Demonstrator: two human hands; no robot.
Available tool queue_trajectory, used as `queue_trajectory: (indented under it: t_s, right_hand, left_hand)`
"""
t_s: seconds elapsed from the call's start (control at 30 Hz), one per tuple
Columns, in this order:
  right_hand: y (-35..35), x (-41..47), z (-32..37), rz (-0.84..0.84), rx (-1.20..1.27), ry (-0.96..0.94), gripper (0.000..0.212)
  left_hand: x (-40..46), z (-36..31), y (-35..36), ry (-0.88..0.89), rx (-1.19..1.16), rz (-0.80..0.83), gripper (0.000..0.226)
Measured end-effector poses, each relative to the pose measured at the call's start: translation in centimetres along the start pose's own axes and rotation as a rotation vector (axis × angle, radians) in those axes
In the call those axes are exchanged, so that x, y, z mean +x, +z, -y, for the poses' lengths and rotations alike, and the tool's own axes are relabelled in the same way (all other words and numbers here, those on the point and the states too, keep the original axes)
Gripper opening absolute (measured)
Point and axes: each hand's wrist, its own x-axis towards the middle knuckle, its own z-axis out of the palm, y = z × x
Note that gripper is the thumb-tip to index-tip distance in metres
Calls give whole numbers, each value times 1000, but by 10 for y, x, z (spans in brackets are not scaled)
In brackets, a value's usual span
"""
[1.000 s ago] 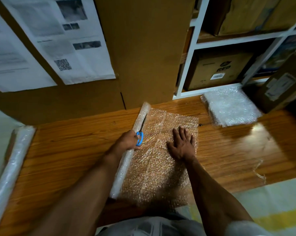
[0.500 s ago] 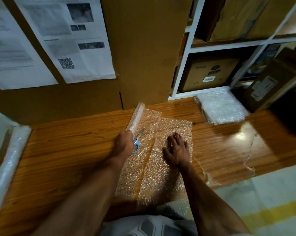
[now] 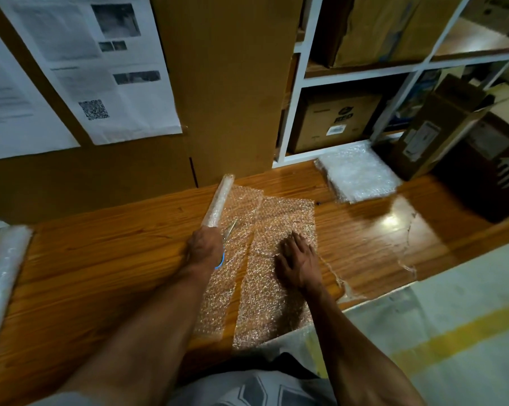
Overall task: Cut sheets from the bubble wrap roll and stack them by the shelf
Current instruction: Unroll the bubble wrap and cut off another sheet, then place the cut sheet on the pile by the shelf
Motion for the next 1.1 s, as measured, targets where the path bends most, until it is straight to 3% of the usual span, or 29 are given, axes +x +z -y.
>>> queue_trajectory:
  t_s: [0.2,0.33,0.43,0.63,0.8,0.97,1.1]
  right_hand:
    - [0,-17,-10,-123,51,53,70]
    - [-6,-29,-7,-210,22,60,50]
    - [-4,-38,-15,-242,-36,59,36]
    - [-3,-54,-26,-218,-136,90,27]
    - [-2,-49,-34,-37,-180,197,62]
    - [-10,-46,-27,-72,-199,193,38]
    - [-16,-43,-29,-41,-181,184,43]
  left_hand:
    - [-10,-17,-6,88,-112,-85,24]
    - [-16,-34,2,411,-381,29,8]
    - [-23,-41,23,555,-392,101,21]
    - [-29,-52,40,479,-362,29,39]
    - [-27,-58,37,419,-340,52,29]
    - [-27,-65,34,389,-300,-13,19]
    - [-27,-67,34,371,-323,-21,19]
